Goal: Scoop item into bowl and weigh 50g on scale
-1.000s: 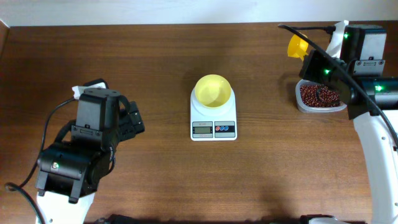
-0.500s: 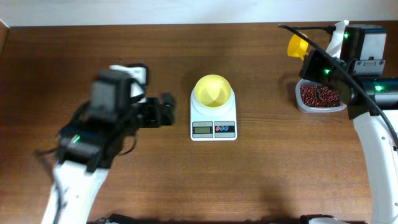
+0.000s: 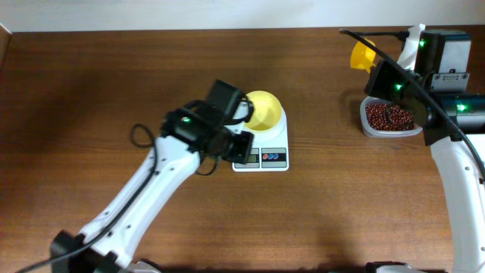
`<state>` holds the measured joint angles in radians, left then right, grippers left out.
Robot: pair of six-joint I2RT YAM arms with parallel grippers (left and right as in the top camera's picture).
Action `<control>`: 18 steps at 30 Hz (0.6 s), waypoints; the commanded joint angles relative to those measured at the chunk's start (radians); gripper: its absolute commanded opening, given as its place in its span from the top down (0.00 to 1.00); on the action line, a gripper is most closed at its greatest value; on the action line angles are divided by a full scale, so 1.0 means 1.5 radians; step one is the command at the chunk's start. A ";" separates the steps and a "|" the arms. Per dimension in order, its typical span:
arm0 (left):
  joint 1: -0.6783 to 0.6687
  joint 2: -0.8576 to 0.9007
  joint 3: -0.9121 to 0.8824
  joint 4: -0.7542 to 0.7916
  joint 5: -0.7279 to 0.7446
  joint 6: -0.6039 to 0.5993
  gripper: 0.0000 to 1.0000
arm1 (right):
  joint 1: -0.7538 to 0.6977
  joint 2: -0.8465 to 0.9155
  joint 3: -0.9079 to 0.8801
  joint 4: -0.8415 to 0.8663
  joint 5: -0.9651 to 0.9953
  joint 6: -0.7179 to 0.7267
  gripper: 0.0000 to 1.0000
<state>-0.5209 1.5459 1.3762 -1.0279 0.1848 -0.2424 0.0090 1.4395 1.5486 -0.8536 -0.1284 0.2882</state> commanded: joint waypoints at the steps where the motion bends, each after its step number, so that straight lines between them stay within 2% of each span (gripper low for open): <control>1: -0.044 0.092 -0.001 0.062 -0.064 0.006 1.00 | -0.003 0.002 0.008 0.003 0.006 0.003 0.96; 4: -0.051 0.157 -0.001 0.106 -0.054 0.006 1.00 | -0.003 0.002 0.008 0.003 0.006 0.003 0.96; 7: -0.049 0.160 -0.001 0.152 -0.028 0.006 1.00 | -0.003 0.002 0.008 0.003 0.006 -0.015 0.96; 10: -0.037 0.040 -0.001 0.115 -0.032 0.007 1.00 | -0.003 0.002 0.008 0.004 0.006 -0.015 0.96; 13: -0.037 -0.049 -0.042 0.011 -0.094 0.006 1.00 | -0.003 0.002 0.008 0.003 0.006 -0.015 0.96; 15: -0.034 -0.089 -0.131 0.074 -0.096 0.006 1.00 | -0.003 0.002 0.008 0.006 0.006 -0.016 0.96; 18: -0.034 -0.092 -0.198 0.278 -0.112 0.006 1.00 | -0.003 0.002 0.008 0.035 0.006 -0.015 0.96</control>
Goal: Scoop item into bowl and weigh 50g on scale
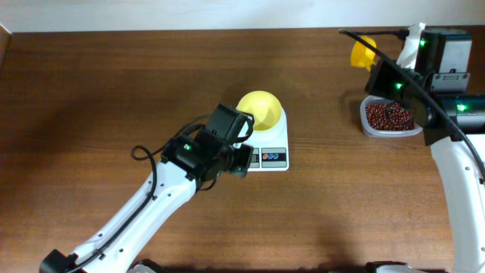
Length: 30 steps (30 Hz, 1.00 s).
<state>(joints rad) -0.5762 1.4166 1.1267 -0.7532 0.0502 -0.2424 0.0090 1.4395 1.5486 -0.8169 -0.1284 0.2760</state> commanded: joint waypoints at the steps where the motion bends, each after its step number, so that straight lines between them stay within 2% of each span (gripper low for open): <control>1: 0.003 -0.006 -0.036 0.142 -0.021 0.006 1.00 | -0.003 0.002 0.008 0.018 0.006 -0.007 0.96; 3: 0.003 -0.006 -0.036 0.180 -0.021 0.007 1.00 | -0.003 0.002 0.008 0.031 0.004 -0.004 0.96; 14: 0.001 -0.002 -0.048 0.185 0.010 0.006 1.00 | -0.003 0.002 0.008 0.011 0.004 -0.004 0.96; 17: 0.001 0.030 -0.086 0.263 0.011 0.006 1.00 | -0.003 0.002 0.008 0.013 0.004 -0.004 0.96; 19: 0.001 0.092 -0.088 0.303 0.011 0.006 1.00 | -0.003 0.002 0.008 0.013 0.004 -0.004 0.96; 20: -0.008 0.136 -0.088 0.303 0.011 0.006 1.00 | -0.003 0.002 0.008 0.010 0.004 -0.004 0.96; 25: -0.046 0.195 -0.088 0.357 0.008 0.007 1.00 | -0.003 0.002 0.008 -0.002 0.004 -0.004 0.96; 27: -0.067 0.213 -0.088 0.352 0.008 0.029 1.00 | -0.003 0.002 0.008 -0.001 0.004 -0.005 0.96; 28: -0.084 0.215 -0.088 0.359 0.006 0.065 1.00 | -0.003 0.002 0.008 0.002 0.006 -0.005 0.96; 30: -0.101 0.216 -0.090 0.356 -0.072 0.069 1.00 | -0.003 0.002 0.008 0.007 0.006 -0.007 0.96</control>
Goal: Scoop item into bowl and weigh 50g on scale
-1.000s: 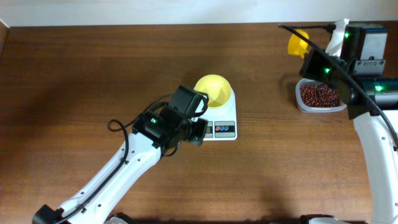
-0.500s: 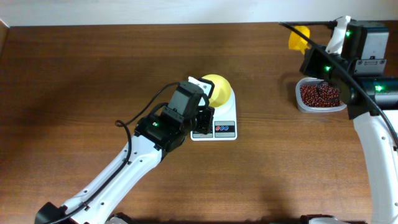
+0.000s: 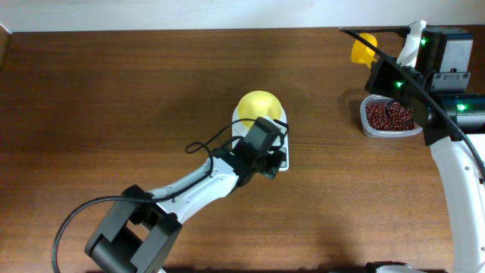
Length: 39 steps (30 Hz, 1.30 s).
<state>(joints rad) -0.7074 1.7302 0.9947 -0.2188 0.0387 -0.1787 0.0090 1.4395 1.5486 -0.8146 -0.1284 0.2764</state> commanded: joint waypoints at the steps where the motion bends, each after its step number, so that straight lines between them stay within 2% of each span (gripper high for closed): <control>1: -0.013 0.010 -0.004 -0.001 -0.081 0.026 1.00 | -0.003 0.002 0.008 0.005 0.006 -0.007 0.96; 4: -0.012 0.030 -0.006 -0.001 -0.136 0.026 1.00 | -0.003 0.002 0.008 0.005 0.006 -0.007 0.96; 17: -0.012 0.054 -0.006 0.003 -0.098 0.026 1.00 | -0.003 0.002 0.008 -0.008 0.006 -0.007 0.96; 39: -0.012 0.080 -0.007 0.013 -0.101 0.026 1.00 | -0.003 0.002 0.008 -0.008 0.006 -0.007 0.96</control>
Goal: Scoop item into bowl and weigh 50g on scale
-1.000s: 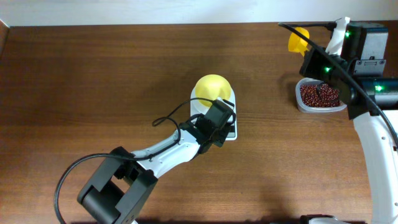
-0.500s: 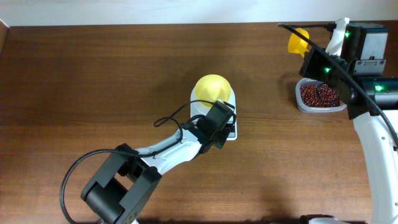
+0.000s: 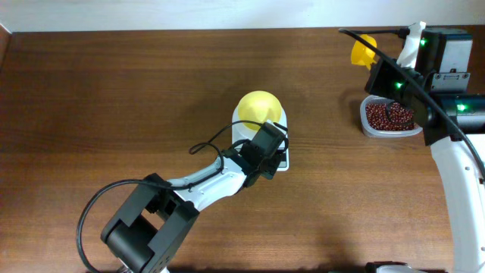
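Note:
A yellow bowl [image 3: 258, 108] stands on the back of the white scale [image 3: 238, 133] at the middle of the table. My left gripper [image 3: 273, 154] hangs low over the scale's front panel and covers the display and buttons; its fingers are hidden under the wrist. At the far right, a clear container [image 3: 370, 130] holds red beans [image 3: 379, 115]. A yellow scoop [image 3: 363, 48] sticks out past the container's far side from under my right gripper [image 3: 377, 67], which is shut on its handle.
The left arm stretches from the front edge, left of centre, up to the scale, with a loose black cable [image 3: 208, 145] looping beside it. The right arm's white link runs along the right edge. A pale wall borders the far side of the table.
My left gripper stays over the scale's front panel, shifted only slightly, while the arm's lower links have swung a little right. The scoop in the right gripper sits a touch higher in view.
My left gripper was first beside the bowl at the scale's left edge. It then lay further forward and left, off the scale's front corner. After that it was over the scale's front panel, where it remains. The right gripper held the scoop beyond the beans throughout.

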`<state>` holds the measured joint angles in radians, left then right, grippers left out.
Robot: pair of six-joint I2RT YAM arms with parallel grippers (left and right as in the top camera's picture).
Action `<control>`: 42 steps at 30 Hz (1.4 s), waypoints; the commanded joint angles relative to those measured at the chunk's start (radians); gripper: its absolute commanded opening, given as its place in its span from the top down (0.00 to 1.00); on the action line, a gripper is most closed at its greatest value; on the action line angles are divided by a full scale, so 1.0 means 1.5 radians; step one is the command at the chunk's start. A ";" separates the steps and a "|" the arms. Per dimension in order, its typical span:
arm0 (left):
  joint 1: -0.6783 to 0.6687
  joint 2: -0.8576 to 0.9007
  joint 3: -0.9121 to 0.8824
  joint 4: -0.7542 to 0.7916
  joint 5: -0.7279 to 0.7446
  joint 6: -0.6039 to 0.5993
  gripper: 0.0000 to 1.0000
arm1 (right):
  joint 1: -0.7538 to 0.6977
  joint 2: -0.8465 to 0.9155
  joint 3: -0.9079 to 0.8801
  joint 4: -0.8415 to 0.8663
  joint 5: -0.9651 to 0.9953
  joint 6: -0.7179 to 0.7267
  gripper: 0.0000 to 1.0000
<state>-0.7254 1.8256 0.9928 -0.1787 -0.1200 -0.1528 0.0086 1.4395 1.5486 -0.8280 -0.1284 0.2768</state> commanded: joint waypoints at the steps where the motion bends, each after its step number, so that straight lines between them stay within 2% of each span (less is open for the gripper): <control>1: 0.000 0.017 -0.006 -0.016 0.005 0.009 1.00 | -0.002 0.002 0.008 0.001 0.006 -0.007 0.96; 12: 0.000 0.019 -0.006 -0.034 0.005 0.009 1.00 | -0.002 0.002 0.008 -0.009 0.006 -0.007 0.96; 16: 0.000 0.066 -0.007 -0.036 0.005 0.009 1.00 | -0.002 0.002 0.008 -0.009 0.006 -0.007 0.96; 42: 0.000 0.083 -0.005 -0.106 -0.013 0.009 1.00 | -0.002 0.002 0.008 -0.022 0.006 -0.007 0.96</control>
<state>-0.7284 1.8515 1.0374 -0.2726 -0.1284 -0.1528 0.0090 1.4395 1.5486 -0.8608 -0.1284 0.2764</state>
